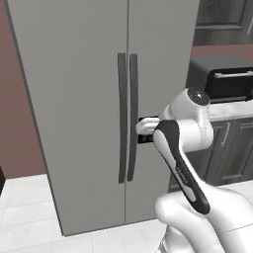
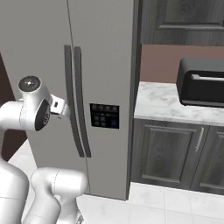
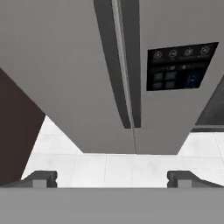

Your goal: Retrieve the chicken drumstick from the fridge and place it on the saucepan with marinade on the stove.

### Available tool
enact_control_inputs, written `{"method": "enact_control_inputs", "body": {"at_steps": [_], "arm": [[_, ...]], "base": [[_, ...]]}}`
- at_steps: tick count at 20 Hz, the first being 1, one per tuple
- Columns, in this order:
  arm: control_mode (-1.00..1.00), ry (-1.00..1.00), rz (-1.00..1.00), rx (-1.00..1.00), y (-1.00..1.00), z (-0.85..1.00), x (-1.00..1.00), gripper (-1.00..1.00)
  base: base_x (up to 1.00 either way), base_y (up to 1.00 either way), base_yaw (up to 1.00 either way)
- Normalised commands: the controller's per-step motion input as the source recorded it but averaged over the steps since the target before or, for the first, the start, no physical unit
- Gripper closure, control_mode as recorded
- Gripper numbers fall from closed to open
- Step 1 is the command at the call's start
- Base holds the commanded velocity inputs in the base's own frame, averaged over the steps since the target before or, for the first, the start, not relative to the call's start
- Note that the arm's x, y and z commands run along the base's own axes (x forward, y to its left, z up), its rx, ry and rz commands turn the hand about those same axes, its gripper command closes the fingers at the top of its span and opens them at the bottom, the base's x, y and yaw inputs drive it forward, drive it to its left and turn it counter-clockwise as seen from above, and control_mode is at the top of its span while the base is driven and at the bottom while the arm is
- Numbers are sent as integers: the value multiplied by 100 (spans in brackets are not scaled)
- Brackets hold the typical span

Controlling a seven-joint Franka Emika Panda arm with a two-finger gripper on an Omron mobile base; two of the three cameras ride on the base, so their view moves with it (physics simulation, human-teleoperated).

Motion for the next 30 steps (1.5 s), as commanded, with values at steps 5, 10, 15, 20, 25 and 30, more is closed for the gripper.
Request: {"method": "enact_control_inputs", "body": {"at_steps": [5, 10, 15, 20, 25, 30], "arm": [[-100, -18, 10, -11, 9, -10, 31, -100], [-100, -7, 0, -9, 19, -1, 35, -100], [-100, -4, -2, -1, 12, 0, 29, -100], [-100, -1, -4, 0, 5, 0, 38, -100], [-100, 0, -3, 0, 0, 0, 40, -100], [-100, 0, -5, 0, 0, -2, 51, -100]], "base": [[0, 0, 0], [0, 0, 0], [0, 0, 0], [0, 0, 0], [0, 0, 0], [0, 0, 0]]}}
